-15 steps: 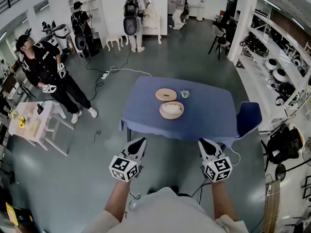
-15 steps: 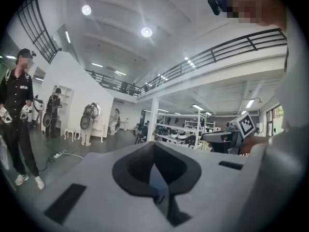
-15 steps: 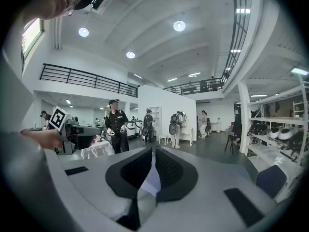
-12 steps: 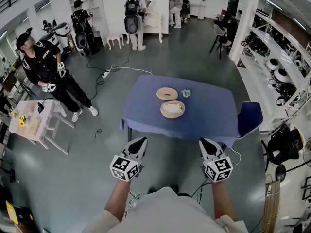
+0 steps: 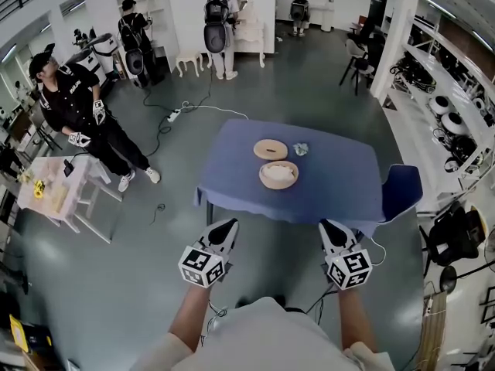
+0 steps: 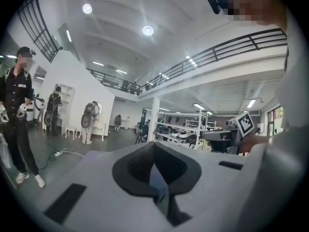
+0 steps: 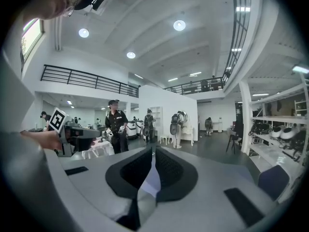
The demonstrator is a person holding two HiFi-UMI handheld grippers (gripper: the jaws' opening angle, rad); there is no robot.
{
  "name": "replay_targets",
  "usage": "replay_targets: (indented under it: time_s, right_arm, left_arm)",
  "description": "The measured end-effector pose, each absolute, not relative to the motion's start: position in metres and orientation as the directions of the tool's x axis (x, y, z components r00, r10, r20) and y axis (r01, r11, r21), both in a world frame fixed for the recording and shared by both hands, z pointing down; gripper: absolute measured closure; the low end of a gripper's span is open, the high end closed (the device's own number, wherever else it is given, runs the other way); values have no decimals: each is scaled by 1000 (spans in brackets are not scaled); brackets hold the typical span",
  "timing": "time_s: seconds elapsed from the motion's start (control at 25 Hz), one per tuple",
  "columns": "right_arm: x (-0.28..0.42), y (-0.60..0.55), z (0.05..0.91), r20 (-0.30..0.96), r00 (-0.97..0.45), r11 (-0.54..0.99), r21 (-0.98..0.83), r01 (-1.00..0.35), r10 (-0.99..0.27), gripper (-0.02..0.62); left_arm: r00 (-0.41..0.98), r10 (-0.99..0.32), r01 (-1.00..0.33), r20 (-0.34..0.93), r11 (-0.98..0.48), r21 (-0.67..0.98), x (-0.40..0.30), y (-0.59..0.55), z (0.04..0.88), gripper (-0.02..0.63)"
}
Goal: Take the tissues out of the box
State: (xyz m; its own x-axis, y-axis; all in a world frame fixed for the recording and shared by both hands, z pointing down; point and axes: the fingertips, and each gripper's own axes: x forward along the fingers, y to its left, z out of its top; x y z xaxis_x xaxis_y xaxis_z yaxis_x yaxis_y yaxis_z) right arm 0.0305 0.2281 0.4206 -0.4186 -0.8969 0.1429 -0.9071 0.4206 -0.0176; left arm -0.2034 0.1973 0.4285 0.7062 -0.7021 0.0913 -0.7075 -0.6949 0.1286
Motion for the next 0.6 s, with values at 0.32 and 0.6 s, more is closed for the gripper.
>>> replay_targets:
  time_s: [0.32,0.6]
  right_arm:
    - [42,226,433,153,-420,420,-30,-907,-895,549]
    - [49,219,436,155,-442,440,-48,-897,-884,549]
  left_arm:
    - [701,-706,-713,105,-688,137,-192,197,437,598]
    - [682,-724,-731,107,-668,140,-185,198,435,597]
